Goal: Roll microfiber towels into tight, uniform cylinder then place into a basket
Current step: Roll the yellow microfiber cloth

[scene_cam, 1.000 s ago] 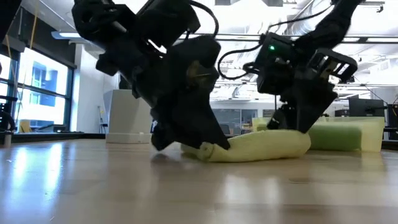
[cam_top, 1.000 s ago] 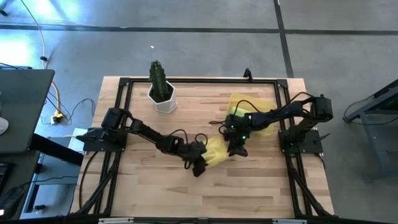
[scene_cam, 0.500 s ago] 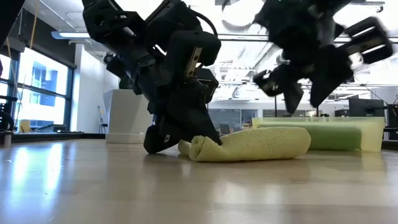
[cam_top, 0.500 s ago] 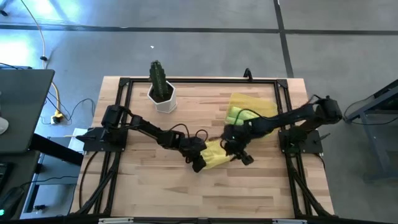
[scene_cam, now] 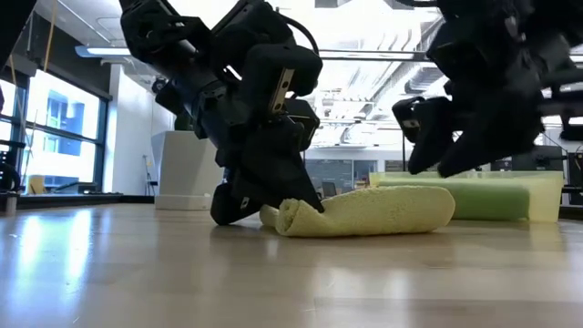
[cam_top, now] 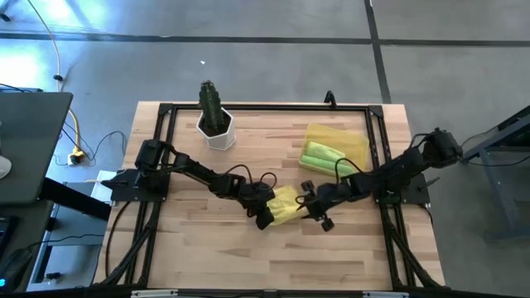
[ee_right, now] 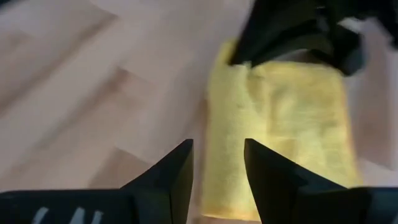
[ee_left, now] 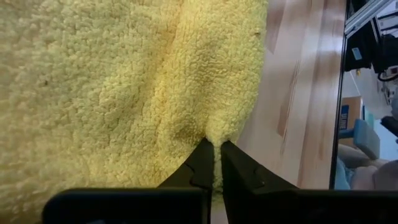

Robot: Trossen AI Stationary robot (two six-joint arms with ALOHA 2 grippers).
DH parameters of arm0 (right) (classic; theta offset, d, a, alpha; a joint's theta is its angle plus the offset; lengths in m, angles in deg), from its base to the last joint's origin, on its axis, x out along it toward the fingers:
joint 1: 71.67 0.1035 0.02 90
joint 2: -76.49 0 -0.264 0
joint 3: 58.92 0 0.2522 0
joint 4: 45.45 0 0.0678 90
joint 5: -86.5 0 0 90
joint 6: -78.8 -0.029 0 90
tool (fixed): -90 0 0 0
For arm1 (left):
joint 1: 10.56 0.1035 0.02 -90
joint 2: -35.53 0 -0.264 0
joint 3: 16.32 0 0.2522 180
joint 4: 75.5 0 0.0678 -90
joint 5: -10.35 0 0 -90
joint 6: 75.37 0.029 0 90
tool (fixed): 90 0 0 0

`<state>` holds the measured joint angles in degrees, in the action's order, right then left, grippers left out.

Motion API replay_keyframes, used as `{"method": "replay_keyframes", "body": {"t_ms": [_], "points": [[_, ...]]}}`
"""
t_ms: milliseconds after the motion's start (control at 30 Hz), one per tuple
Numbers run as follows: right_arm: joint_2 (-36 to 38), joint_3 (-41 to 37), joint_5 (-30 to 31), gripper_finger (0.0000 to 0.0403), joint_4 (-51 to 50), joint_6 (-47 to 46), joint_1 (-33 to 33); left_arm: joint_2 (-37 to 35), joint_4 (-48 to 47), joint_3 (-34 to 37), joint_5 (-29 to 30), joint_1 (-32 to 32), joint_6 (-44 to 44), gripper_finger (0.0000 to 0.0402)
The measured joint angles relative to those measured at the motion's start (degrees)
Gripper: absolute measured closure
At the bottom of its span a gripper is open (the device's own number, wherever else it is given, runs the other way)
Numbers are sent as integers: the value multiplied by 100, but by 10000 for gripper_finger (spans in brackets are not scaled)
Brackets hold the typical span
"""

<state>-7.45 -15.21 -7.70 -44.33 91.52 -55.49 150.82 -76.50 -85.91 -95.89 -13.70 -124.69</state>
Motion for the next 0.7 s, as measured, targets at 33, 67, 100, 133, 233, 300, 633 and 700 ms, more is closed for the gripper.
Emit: {"method": "replay_keyframes", "body": {"t_ms": [33,67,100,133,233,300,633,700], "points": [[-1,-92,210,270,149,72,29,0,8,2,13,-1,-2,395],[0,-173,379,270,268,151,51,0,16,2,14,-2,-4,396],[0,-246,518,270,340,232,67,0,33,5,16,-2,-15,396],[0,-308,597,269,363,258,76,0,59,10,22,-2,-33,396],[-2,-412,575,263,399,274,29,0,99,13,41,0,-122,396],[-5,-457,373,252,403,274,-6,0,104,13,42,22,-161,396],[-8,-460,463,178,386,394,-6,0,137,13,82,35,-283,396],[-8,-460,466,183,390,424,-6,0,139,13,82,35,-303,396]]}}
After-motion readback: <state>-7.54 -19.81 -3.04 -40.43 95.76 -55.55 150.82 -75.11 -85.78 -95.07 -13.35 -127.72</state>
